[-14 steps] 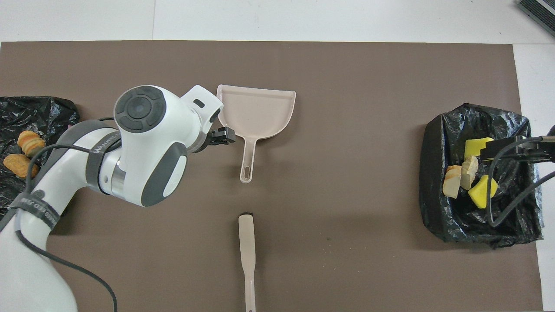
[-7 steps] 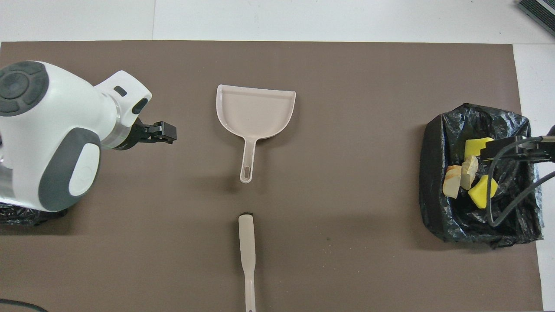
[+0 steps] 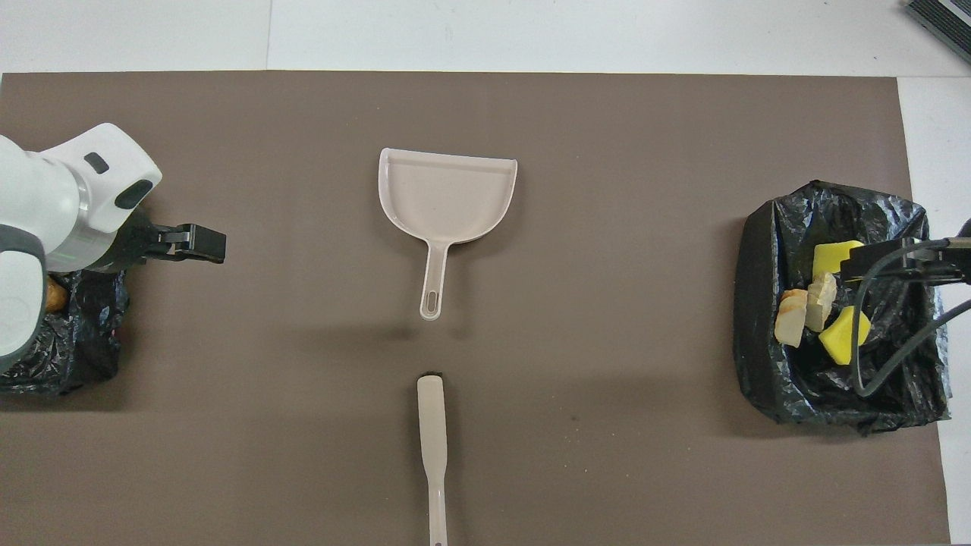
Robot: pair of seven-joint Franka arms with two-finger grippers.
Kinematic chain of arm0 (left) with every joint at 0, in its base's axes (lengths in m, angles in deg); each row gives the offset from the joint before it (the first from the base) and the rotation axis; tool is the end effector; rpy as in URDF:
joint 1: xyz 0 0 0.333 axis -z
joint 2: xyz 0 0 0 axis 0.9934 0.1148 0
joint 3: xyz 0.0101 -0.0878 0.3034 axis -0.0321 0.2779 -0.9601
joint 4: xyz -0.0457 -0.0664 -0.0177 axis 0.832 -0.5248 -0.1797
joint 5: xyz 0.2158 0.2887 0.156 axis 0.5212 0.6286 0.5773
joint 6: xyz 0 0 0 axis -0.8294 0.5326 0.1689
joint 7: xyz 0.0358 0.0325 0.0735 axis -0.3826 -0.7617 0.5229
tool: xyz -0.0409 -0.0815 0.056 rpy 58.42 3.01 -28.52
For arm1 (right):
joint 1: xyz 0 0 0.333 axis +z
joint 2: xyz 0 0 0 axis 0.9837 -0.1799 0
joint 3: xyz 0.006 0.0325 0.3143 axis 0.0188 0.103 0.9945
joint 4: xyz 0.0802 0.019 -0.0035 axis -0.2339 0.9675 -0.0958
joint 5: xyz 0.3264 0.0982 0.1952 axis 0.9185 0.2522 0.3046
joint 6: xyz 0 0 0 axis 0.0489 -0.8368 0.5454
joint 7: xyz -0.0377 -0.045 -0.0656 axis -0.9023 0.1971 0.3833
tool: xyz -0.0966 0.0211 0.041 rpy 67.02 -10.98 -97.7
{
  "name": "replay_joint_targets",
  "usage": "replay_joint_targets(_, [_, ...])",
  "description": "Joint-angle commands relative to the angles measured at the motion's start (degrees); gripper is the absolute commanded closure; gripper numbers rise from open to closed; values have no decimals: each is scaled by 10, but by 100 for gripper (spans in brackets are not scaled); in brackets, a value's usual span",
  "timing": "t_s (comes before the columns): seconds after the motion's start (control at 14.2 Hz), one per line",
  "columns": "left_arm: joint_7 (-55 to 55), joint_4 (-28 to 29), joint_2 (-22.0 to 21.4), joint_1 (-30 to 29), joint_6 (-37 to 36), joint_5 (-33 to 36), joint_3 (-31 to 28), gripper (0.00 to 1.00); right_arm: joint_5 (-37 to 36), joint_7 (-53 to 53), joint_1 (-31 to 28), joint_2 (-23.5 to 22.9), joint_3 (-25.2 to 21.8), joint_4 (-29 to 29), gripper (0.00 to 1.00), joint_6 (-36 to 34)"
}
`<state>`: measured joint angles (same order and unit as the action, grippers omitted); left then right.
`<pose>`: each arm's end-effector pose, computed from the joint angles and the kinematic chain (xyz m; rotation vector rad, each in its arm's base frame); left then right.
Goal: Sweep and dump trash in bin
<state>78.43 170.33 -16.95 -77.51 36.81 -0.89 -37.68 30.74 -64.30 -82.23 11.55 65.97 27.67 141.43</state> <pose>0.5564 -0.0828 0.5399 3.1085 -0.1119 0.0423 0.5275 -0.0231 0.6200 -3.1116 0.1158 -0.0286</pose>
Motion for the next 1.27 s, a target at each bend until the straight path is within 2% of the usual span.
replay_joint_targets(0.0, [37, 2, -20, -28, -11, 4, 6, 0, 10, 13, -3, -4, 3, -10, 0, -10])
replay_joint_targets(0.14, [68, -1, -37, -49, -29, 4, 3, 0, 10, 13, -3, -4, 3, -9, 0, -10])
replay_joint_targets(0.35, [71, -66, -32, -52, -77, 39, 5, 0, 10, 13, -3, -4, 3, -9, 0, -10])
replay_joint_targets(0.71, [64, -131, -27, -55, -113, 35, 5, 0, 10, 13, -3, -4, 3, -10, 0, -10])
replay_joint_targets(1.2, [32, -139, -39, -52, -143, 2, 6, 0, 10, 13, -3, -4, 3, -10, 0, -10])
